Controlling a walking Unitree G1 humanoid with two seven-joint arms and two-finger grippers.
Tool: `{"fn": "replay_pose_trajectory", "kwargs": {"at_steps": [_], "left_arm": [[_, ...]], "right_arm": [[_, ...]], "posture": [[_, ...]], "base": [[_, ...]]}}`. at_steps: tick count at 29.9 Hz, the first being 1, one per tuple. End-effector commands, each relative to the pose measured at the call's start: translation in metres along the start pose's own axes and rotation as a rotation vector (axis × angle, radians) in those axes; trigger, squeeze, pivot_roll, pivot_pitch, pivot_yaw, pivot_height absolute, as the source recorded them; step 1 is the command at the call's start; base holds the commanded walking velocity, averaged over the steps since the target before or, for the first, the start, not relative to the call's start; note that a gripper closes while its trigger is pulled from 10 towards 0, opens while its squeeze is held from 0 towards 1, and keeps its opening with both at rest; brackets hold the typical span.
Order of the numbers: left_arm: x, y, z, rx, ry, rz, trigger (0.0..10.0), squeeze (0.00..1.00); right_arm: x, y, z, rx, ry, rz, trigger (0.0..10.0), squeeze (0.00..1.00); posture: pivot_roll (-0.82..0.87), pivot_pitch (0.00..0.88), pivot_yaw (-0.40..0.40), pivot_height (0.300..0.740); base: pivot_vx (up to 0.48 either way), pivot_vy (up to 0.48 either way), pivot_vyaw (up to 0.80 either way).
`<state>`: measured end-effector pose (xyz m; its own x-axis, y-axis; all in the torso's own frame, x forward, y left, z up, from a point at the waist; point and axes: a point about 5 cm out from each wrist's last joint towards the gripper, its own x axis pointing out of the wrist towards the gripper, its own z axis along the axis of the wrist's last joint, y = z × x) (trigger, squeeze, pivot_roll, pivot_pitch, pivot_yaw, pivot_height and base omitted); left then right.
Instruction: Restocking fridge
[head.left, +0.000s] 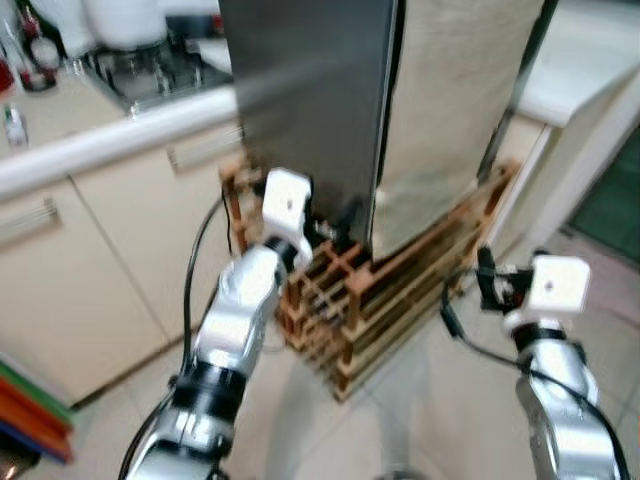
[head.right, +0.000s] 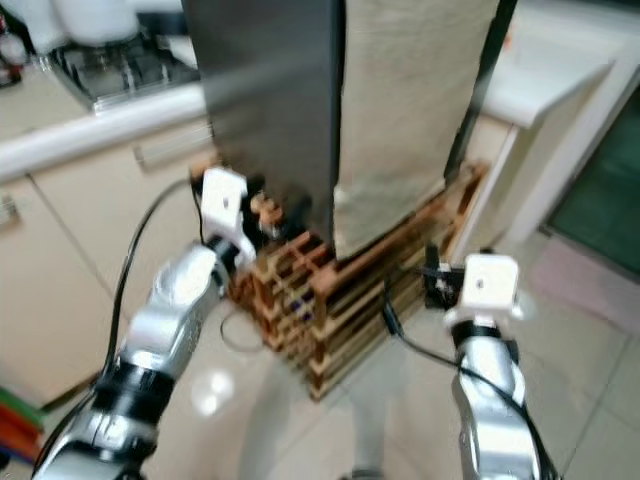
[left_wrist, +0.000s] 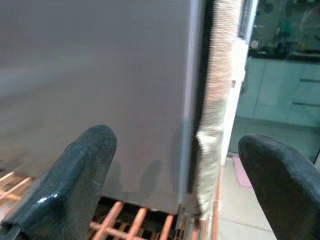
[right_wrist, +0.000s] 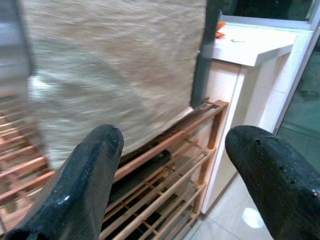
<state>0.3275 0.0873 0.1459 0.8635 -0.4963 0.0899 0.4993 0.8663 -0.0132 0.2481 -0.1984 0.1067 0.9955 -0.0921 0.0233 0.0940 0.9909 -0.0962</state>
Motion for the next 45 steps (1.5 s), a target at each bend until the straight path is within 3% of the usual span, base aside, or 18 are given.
{"fn": "replay_pose_trajectory", "kwargs": {"at_steps": [1,16,20,29,35,41,44,45], "left_arm": [[0.003,-0.006,0.004,-0.011,-0.025,-0.027,10.0,0.00],[0.001,-0.012,0.008,-0.053,-0.061,-0.041,10.0,0.00],[0.003,-0.003,0.007,-0.039,-0.051,0.048,10.0,0.00],[0.006,0.011,0.016,-0.038,-0.054,0.138,10.0,0.00],[0.009,0.009,0.019,-0.032,-0.046,0.117,10.0,0.00],[0.017,0.004,0.018,-0.029,0.005,0.001,10.0,0.00],[0.024,0.007,0.016,0.004,0.035,-0.026,10.0,0.00],[0.030,0.015,0.017,0.023,0.042,0.014,10.0,0.00]], "right_arm": [[0.001,-0.006,0.006,-0.021,-0.035,-0.021,10.0,0.00],[0.001,-0.004,0.007,-0.017,-0.040,-0.010,10.0,0.00],[0.001,-0.003,0.006,-0.018,-0.036,-0.003,10.0,0.00],[-0.002,-0.002,0.004,-0.020,-0.031,0.005,10.0,0.00],[-0.003,-0.003,0.003,-0.024,-0.028,0.009,10.0,0.00],[-0.003,-0.003,0.003,-0.024,-0.028,0.009,10.0,0.00],[-0.003,-0.003,0.004,-0.022,-0.031,0.012,10.0,0.00],[-0.003,-0.003,0.004,-0.027,-0.031,0.014,10.0,0.00]], "posture": [[-0.17,0.000,0.021,0.732],[-0.16,0.000,0.022,0.732],[-0.16,0.000,0.021,0.732],[-0.17,0.000,0.021,0.732],[-0.17,0.000,0.021,0.732],[-0.17,0.000,0.016,0.732],[-0.17,0.000,0.015,0.732],[-0.18,0.000,0.018,0.732]], "base": [[0.247,-0.409,0.00],[0.293,-0.377,0.00],[0.088,0.000,0.00],[0.000,0.000,0.00],[0.000,0.000,0.00],[0.000,0.000,0.00],[0.000,0.000,0.00],[0.000,0.000,0.00]]}}
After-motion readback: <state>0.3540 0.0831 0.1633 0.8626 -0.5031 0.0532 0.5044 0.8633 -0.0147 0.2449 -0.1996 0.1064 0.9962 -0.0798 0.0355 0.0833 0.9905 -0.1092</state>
